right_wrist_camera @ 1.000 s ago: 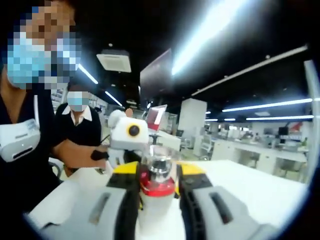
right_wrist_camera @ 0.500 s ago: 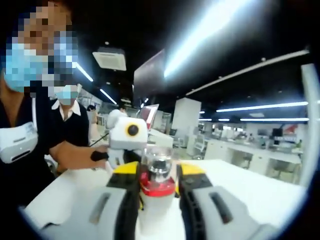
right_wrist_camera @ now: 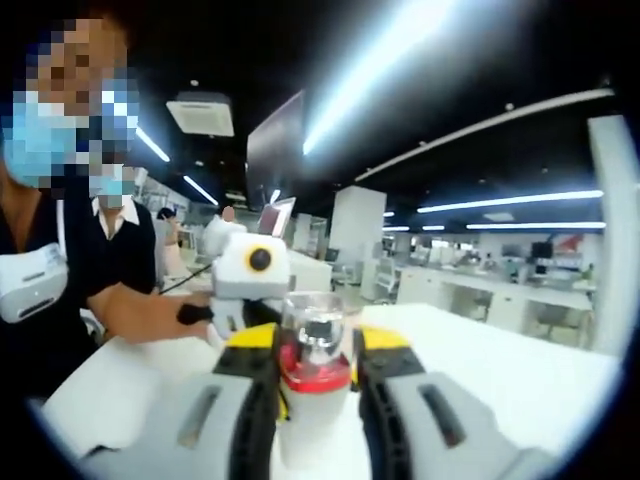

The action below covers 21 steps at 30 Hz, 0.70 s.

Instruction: Arrange the skincare products in the storage area until every visible bottle or jar stands upright without overlapping.

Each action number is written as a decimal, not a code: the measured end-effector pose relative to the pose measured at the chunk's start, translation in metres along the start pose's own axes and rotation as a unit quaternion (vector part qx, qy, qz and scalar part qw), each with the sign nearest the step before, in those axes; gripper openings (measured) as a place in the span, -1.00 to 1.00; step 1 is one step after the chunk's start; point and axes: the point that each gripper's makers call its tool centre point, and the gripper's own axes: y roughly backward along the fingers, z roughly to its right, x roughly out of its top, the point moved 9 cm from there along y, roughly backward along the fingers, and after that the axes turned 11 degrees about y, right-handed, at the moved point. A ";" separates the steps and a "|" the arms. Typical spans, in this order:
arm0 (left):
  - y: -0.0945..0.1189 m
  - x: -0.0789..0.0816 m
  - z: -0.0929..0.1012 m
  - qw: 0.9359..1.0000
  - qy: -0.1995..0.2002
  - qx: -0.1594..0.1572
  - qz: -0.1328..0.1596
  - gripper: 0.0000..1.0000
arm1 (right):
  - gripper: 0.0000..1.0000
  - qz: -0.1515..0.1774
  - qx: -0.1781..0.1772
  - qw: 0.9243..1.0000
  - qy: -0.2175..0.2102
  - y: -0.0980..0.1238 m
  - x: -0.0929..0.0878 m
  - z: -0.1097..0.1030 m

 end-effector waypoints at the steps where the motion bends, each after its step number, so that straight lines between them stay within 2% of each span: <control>1: -0.002 -0.001 -0.001 1.000 0.000 0.000 -0.001 -0.41 | -0.44 -0.001 -0.001 1.000 -0.001 0.001 -0.002 0.001; 9: -0.015 -0.007 -0.002 1.000 0.005 -0.002 0.001 -0.41 | -0.44 -0.014 -0.011 1.000 -0.001 0.010 -0.009 0.006; 21: -0.044 -0.015 -0.017 1.000 0.010 -0.001 0.005 -0.40 | -0.44 -0.033 -0.031 0.999 0.006 0.023 -0.028 0.023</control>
